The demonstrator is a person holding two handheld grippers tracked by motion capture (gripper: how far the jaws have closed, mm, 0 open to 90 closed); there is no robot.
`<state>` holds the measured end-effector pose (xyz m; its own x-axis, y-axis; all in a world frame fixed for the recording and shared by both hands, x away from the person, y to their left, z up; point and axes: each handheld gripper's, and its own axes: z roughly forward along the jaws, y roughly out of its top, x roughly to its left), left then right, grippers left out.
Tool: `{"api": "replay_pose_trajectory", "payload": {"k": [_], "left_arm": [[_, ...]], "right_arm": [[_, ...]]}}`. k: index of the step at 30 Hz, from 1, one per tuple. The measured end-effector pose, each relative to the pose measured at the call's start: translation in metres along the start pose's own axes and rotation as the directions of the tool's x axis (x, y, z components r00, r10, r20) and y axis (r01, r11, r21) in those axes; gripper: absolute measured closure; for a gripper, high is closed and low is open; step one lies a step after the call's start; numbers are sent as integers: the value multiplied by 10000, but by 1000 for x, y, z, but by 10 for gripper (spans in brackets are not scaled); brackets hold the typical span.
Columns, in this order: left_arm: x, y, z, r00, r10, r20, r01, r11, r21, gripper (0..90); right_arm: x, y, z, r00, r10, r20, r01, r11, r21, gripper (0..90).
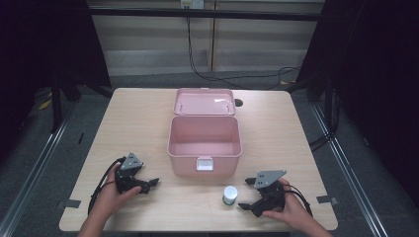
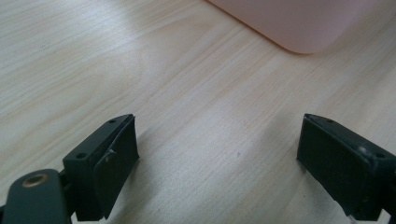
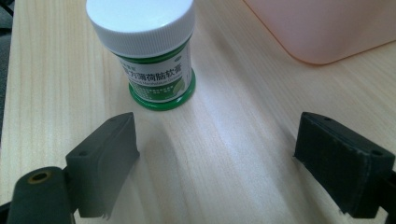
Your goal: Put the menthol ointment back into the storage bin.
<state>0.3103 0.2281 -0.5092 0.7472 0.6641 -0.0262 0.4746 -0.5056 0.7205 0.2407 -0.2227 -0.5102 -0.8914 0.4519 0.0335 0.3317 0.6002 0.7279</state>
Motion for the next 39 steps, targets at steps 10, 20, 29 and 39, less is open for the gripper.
{"api": "replay_pose_trajectory", "payload": {"k": [10,20,29,39], "left_arm": [[0,0,0,10000,-13,0,13,10000,-10,118],[0,0,0,10000,-37,-4,37,10000,-25,118],[0,0,0,10000,-31,-2,31,10000,-23,118],[0,0,0,10000,48,10,-48,10000,44,118]], "right_arm": [[4,12,-2,9997,133,190,-154,9931,1160,142],[8,35,-5,9973,119,-719,93,9577,2877,219],[9,53,-7,9928,424,-1120,-34,9447,3278,273],[8,75,-3,9900,384,-1360,143,9302,3668,315]]}}
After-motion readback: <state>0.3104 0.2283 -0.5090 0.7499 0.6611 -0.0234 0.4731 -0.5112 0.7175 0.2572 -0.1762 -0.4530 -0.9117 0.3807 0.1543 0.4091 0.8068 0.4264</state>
